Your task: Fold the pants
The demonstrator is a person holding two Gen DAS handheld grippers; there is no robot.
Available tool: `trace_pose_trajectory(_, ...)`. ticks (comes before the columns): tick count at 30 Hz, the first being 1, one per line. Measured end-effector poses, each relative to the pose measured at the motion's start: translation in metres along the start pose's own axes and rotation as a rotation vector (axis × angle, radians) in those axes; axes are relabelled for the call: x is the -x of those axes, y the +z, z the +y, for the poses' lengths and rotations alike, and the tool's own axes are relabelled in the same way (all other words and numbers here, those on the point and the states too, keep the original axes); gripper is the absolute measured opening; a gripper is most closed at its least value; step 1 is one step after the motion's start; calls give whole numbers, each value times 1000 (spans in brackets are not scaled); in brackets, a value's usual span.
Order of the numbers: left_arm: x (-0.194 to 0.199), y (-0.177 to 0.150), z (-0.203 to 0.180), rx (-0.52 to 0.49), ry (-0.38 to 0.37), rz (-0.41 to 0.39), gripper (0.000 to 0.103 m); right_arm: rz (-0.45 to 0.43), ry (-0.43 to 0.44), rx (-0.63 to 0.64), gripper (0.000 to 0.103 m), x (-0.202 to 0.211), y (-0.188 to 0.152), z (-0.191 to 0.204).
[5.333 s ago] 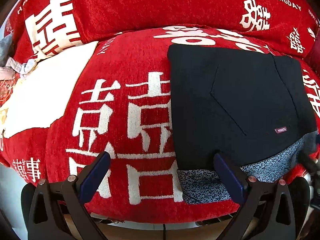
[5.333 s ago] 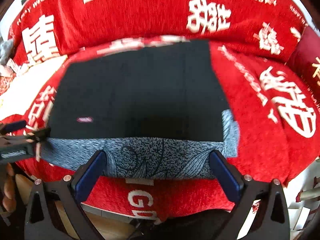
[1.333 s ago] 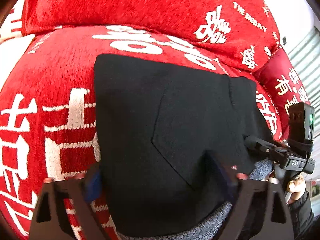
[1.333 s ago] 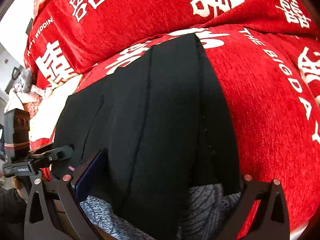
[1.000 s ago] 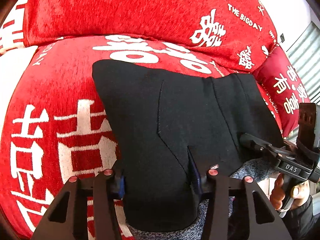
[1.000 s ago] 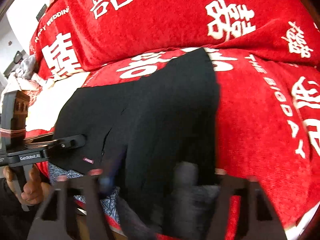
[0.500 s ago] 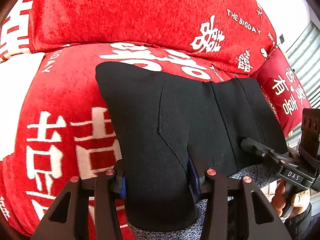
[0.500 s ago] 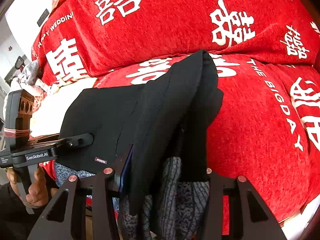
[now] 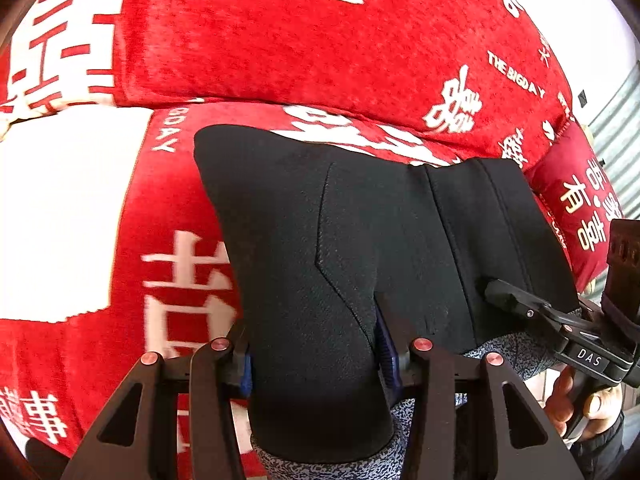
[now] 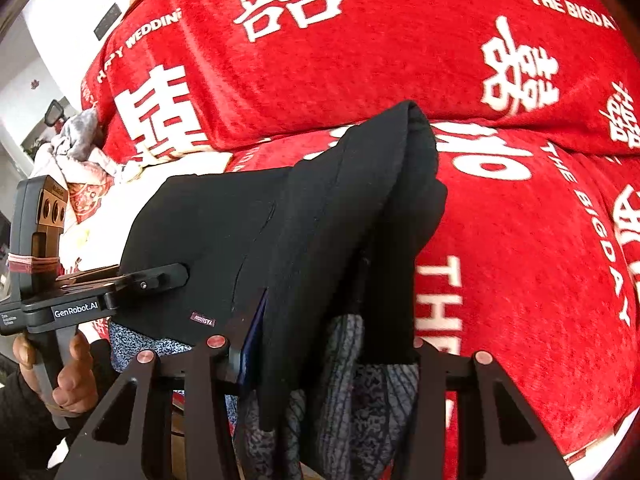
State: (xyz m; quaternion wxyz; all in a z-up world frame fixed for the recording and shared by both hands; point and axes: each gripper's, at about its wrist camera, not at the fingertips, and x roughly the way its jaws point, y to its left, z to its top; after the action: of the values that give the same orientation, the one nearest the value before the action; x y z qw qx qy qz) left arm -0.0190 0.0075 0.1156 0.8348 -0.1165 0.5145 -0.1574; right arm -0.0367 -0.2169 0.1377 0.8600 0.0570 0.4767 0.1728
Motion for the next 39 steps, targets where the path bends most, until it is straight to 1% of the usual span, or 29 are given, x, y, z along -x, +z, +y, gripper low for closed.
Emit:
trace_pose_trajectory(5,12,6,26,24,22,-13,48,6,14,28,49,-12,12,29)
trace_pose_trajectory(11,16,10,53,47,37,-10,48,27,18,42,49,-31,20,48)
trace_pose_trajectory(15,3,11,64,55,33,17,48,47,3,32,49,-46,20,50)
trace_pose_trajectory(20,-20,4,75,56,33,64,49,93,-19,-7,49,-69,10,41)
trace_pose_trajectory(22,-24,2,78,63,22,59,52,94,-20,-27,50,-73,8,37)
trace_pose_trajectory(24,-26,2,80,68,17,61,60,96,-18,-44,52,-75,6,33)
trace_pose_trajectory(25,-29,2,82,70,22,65,63,100,-21,-52,54,-76,6,31)
trace_pose_trajectory(26,-32,1,85,81,32,77,72,107,-27,-61,58,-79,5,28)
trace_pose_trajectory(27,-36,1,89,100,42,89,78,116,-31,-75,61,-81,5,26)
trace_pose_trajectory(28,-38,0,94,119,43,95,79,127,-31,-97,70,-84,4,23)
trace_pose_trajectory(29,-38,-1,99,144,30,99,80,140,-32,-123,76,-87,2,18)
trace_pose_trajectory(30,-36,-1,103,161,18,99,80,148,-39,-140,79,-87,1,14)
trace_pose_trajectory(32,-27,-2,108,175,24,89,80,153,-42,-167,81,-82,0,10)
trace_pose_trajectory(33,-20,-2,109,176,39,79,80,146,-53,-174,81,-77,0,9)
trace_pose_trajectory(35,-2,-4,111,186,73,50,80,106,-127,-162,81,-60,0,11)
trace_pose_trajectory(37,19,-8,109,188,108,4,80,40,-177,-116,81,-36,0,21)
trace_pose_trajectory(39,33,-14,104,178,99,-21,80,-12,-149,-62,83,-17,-3,35)
